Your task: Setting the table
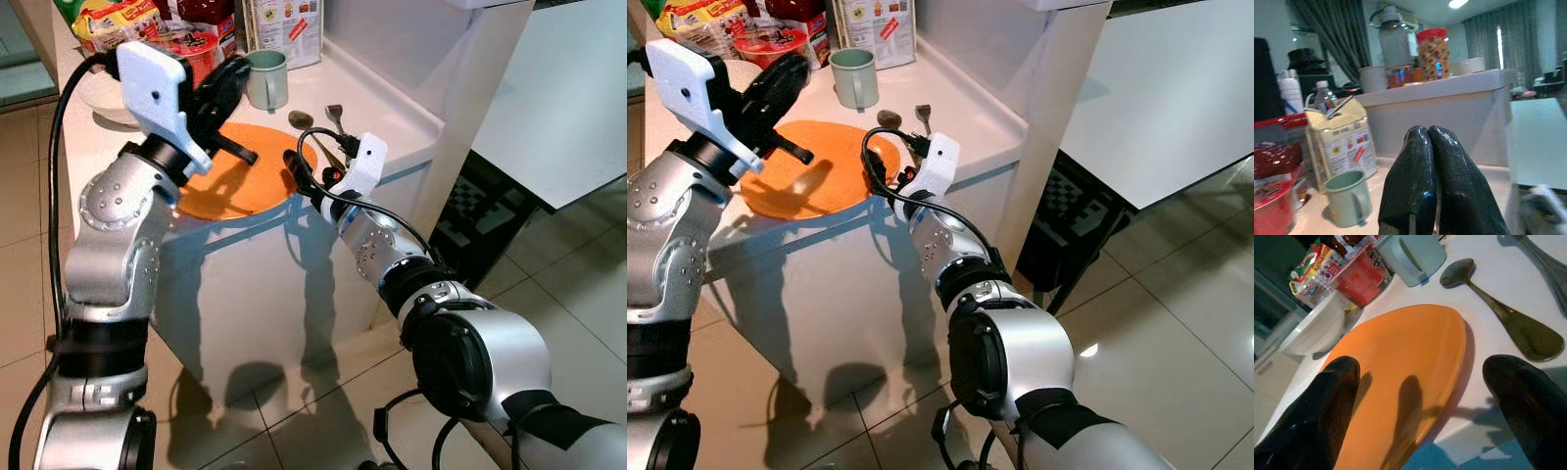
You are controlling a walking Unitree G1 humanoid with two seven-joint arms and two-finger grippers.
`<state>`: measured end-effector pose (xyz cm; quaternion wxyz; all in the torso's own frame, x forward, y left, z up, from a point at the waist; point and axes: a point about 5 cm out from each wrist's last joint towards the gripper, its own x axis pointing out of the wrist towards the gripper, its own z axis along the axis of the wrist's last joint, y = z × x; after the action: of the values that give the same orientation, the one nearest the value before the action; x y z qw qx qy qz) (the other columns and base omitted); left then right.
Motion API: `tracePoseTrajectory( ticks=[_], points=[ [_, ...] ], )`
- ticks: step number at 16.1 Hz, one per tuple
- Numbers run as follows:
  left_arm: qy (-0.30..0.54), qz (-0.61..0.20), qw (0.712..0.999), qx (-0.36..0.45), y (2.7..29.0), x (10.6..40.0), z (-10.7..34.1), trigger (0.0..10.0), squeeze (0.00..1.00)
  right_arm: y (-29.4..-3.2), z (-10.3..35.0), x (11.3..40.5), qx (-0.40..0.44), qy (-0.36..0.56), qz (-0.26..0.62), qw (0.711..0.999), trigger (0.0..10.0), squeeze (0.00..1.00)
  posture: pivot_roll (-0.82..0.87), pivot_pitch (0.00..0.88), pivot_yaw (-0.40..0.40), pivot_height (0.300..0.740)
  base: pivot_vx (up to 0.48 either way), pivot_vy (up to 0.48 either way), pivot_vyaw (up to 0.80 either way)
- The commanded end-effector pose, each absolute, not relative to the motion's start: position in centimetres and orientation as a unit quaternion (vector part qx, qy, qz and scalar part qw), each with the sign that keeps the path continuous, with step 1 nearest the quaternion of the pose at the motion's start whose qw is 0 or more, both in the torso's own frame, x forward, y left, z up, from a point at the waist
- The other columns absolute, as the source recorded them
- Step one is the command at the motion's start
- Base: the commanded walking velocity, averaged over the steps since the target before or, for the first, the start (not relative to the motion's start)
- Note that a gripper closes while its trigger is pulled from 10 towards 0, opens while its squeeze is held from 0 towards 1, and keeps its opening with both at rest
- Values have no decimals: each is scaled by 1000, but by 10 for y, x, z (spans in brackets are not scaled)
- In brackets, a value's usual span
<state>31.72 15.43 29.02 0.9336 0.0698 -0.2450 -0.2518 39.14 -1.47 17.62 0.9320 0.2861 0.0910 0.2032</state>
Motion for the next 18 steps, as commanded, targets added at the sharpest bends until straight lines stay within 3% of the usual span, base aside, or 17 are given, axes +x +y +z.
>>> tracePoseTrajectory(
  ticks=[1,3,10,18],
  points=[
    [-242,-257,933,69,152,314,290,10000,0,32,185,377,283,104,256,918,10000,0,253,85,-19,740,0,0,0],
    [-241,-250,936,60,153,312,291,10000,0,31,186,377,272,101,257,922,10000,0,256,85,-22,740,0,0,0],
    [-210,-129,969,33,213,306,280,10000,0,25,180,378,239,100,257,931,10000,0,270,73,-45,740,0,0,0],
    [-206,-134,969,34,210,305,281,10000,0,31,180,375,235,106,260,931,10000,0,277,79,-47,740,0,0,0]
  ],
)
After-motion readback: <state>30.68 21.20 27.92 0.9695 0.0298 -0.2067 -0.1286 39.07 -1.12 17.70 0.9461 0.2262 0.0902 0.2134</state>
